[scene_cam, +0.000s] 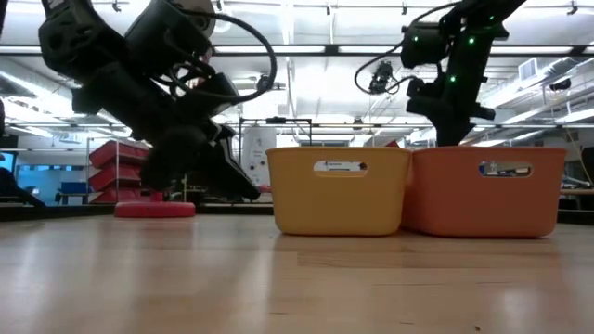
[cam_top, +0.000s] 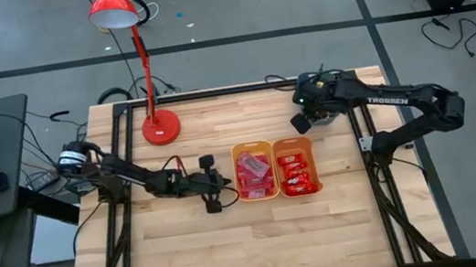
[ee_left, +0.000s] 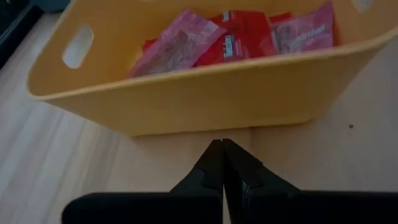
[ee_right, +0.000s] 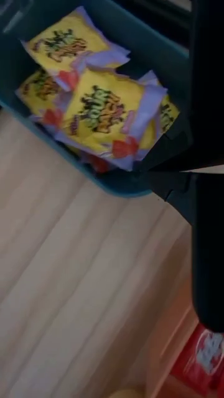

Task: Sort candy
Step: Move the bins to the center of the table

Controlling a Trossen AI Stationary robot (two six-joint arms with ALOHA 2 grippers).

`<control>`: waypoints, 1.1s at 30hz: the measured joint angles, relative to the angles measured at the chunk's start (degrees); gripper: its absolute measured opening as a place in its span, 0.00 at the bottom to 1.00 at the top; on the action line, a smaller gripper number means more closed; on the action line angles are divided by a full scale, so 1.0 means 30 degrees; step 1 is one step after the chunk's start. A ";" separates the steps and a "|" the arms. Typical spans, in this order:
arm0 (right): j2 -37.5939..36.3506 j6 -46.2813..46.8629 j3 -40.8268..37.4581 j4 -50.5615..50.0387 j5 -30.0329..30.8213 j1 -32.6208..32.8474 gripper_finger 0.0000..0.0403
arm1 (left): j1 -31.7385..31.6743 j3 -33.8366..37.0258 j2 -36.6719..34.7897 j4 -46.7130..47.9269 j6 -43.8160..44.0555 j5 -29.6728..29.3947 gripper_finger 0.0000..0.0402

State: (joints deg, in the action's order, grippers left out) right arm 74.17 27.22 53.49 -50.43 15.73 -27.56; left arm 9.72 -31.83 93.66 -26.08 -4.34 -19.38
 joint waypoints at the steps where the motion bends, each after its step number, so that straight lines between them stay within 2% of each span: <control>1: 0.0211 0.0007 0.0000 -0.0163 -0.0002 0.0005 0.00 | 0.0029 -0.0002 -0.0169 0.0091 0.0021 -0.0015 0.00; 12: 0.1687 0.0001 -0.0781 -0.1011 -0.0213 0.0041 0.00 | 0.0304 -0.0015 -0.0769 0.0931 0.0037 -0.0158 0.00; 21: 0.1597 0.0010 -0.0794 -0.2781 -0.0312 0.0048 0.00 | 0.0304 -0.0022 -0.0769 0.1136 0.0168 -0.0158 0.00; 33: 0.1597 -0.0066 -0.0794 -0.3859 -0.1636 0.0048 0.00 | 0.0304 -0.0022 -0.0769 0.1267 0.0190 -0.0165 0.00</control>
State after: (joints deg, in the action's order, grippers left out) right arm 78.96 27.03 51.11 -62.01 10.82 -27.42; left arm 10.63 -31.90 91.35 -22.28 -3.77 -19.88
